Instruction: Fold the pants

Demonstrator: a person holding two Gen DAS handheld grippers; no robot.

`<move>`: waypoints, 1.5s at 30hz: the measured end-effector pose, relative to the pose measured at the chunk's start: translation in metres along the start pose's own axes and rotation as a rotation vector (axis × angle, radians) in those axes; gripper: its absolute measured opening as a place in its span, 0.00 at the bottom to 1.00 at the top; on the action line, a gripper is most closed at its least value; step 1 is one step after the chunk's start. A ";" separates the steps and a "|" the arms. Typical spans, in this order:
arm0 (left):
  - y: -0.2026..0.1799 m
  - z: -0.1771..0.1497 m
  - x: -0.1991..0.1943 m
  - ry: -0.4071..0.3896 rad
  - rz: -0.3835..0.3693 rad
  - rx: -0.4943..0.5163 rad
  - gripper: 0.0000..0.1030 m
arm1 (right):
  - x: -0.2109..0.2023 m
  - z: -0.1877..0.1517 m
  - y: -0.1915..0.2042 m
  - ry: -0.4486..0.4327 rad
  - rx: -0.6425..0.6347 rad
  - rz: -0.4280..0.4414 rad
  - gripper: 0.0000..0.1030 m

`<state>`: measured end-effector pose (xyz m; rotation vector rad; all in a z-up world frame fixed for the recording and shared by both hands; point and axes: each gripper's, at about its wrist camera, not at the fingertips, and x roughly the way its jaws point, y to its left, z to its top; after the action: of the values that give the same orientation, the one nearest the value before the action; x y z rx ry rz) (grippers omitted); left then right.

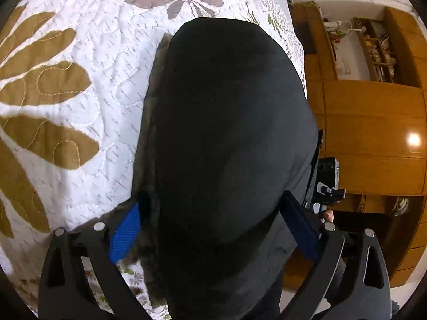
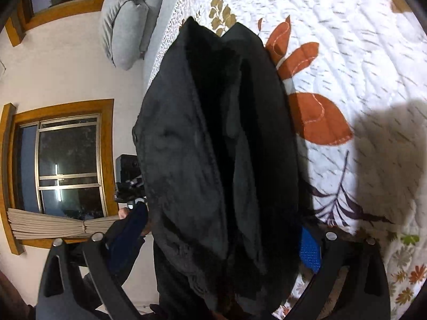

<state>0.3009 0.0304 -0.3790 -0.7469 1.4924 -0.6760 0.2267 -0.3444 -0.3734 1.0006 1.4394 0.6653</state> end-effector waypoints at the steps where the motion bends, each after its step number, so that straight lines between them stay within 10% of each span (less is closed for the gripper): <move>1: -0.002 0.000 0.000 -0.002 -0.005 -0.001 0.94 | 0.001 0.000 0.001 0.003 -0.001 -0.001 0.97; 10: -0.006 -0.004 0.003 -0.018 0.020 0.014 0.94 | 0.009 0.002 0.007 0.022 -0.005 -0.024 0.97; 12: -0.009 -0.006 0.003 -0.017 0.029 0.018 0.73 | 0.013 0.007 0.012 0.023 -0.005 -0.035 0.97; 16: -0.009 -0.006 0.001 -0.034 0.039 -0.004 0.62 | 0.019 0.006 0.022 0.020 -0.046 -0.054 0.95; 22: -0.011 -0.008 -0.011 -0.086 0.016 -0.008 0.38 | 0.015 0.001 0.033 0.003 -0.078 -0.028 0.46; 26: -0.018 -0.009 -0.019 -0.100 0.005 0.007 0.28 | 0.008 -0.001 0.053 -0.010 -0.114 -0.027 0.40; 36: -0.036 0.016 -0.065 -0.175 0.010 0.044 0.24 | 0.017 0.030 0.112 -0.022 -0.198 -0.030 0.38; 45: -0.025 0.113 -0.112 -0.249 0.046 0.045 0.24 | 0.067 0.134 0.168 -0.013 -0.255 -0.053 0.38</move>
<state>0.4168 0.1055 -0.2969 -0.7323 1.2593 -0.5581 0.3950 -0.2284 -0.2787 0.7636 1.3266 0.7801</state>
